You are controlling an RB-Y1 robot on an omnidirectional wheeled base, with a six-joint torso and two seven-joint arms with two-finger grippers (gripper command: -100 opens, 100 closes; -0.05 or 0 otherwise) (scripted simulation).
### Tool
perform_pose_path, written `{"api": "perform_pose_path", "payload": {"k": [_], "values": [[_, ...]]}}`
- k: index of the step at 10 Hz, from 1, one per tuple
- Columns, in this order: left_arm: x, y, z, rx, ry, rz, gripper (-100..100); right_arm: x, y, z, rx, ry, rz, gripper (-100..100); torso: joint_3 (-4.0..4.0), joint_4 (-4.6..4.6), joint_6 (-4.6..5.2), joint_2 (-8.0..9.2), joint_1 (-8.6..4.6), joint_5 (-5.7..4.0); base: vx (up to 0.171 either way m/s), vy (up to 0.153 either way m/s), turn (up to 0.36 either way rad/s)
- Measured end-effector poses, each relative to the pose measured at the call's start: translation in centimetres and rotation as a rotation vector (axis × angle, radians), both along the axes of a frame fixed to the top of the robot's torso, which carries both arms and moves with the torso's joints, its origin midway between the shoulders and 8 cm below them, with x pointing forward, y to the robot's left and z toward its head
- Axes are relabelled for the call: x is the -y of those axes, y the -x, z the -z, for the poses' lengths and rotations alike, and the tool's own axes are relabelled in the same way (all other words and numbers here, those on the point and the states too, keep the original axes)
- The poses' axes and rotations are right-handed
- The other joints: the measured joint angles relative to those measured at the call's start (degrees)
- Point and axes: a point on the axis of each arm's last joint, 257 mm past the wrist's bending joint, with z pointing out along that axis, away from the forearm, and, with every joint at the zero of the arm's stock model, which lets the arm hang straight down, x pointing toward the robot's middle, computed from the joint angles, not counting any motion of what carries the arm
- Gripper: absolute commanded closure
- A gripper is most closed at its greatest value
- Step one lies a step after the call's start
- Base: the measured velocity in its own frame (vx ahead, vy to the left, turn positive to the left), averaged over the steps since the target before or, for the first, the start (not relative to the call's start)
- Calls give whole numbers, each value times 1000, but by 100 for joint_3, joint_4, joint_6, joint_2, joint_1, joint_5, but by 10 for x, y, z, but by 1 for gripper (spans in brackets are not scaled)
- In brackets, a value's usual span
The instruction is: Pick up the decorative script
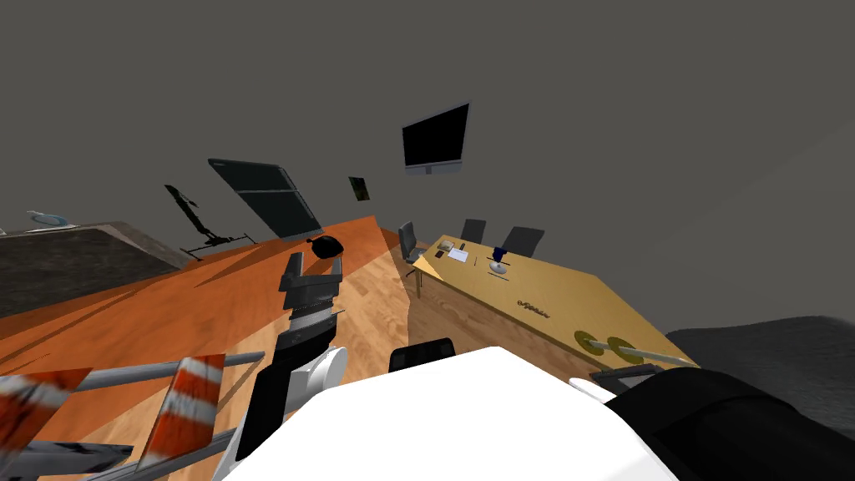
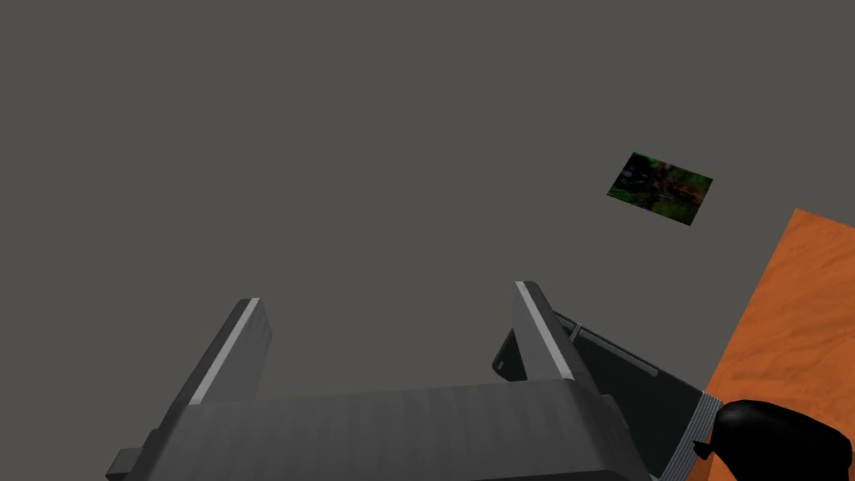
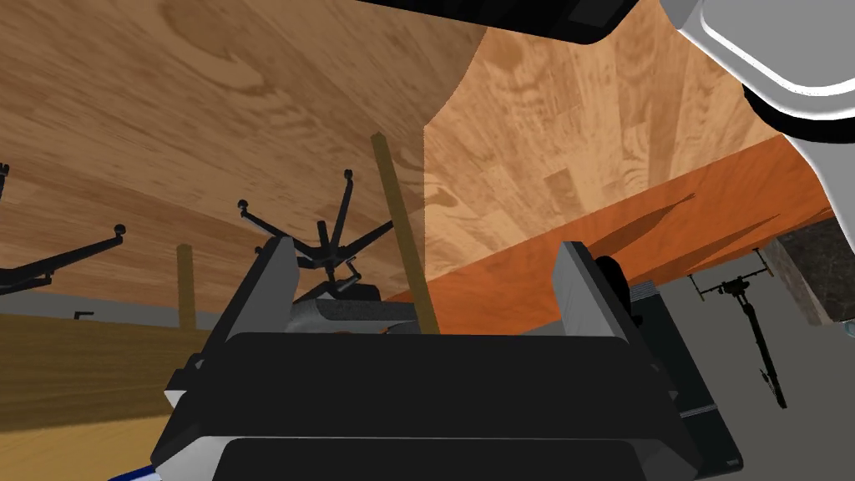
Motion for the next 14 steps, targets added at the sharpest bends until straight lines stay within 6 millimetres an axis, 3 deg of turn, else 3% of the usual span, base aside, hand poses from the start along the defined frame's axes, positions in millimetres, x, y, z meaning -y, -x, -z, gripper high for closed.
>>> {"api": "perform_pose_path", "payload": {"k": [3, 4, 5, 9, 12, 14], "values": [[0, 0, 0, 0, 0, 0, 0, 65, 43, 9, -94, 128, -18, -100, -7, -2, -5, -13, -17, -2, 45, -61, 163], [0, 0, 0, 0, 0, 0, 0, 80, 49, 6, -111, 159, -30, -100, -7, -2, -1, -11, -17, -2, 14, -35, -25], [0, 0, 0, 0, 0, 0, 0, 83, 50, 4, -115, 167, -32, -100, -2, -1, 1, -3, -5, -1, 31, -39, 224], [0, 0, 0, 0, 0, 0, 0, 130, 76, -7, -175, 267, -56, -100, -4, -1, -4, -8, -11, 1, 32, -54, 120], [0, 0, 0, 0, 0, 0, 0, 149, 81, -8, -197, 307, -56, -100, 1, 1, 2, 2, 6, 0, 11, -29, 69], [0, 0, 0, 0, 0, 0, 0, 174, 92, -14, -228, 359, -65, -100, -4, -1, 0, -7, -12, -2, 42, -79, 154]]}}
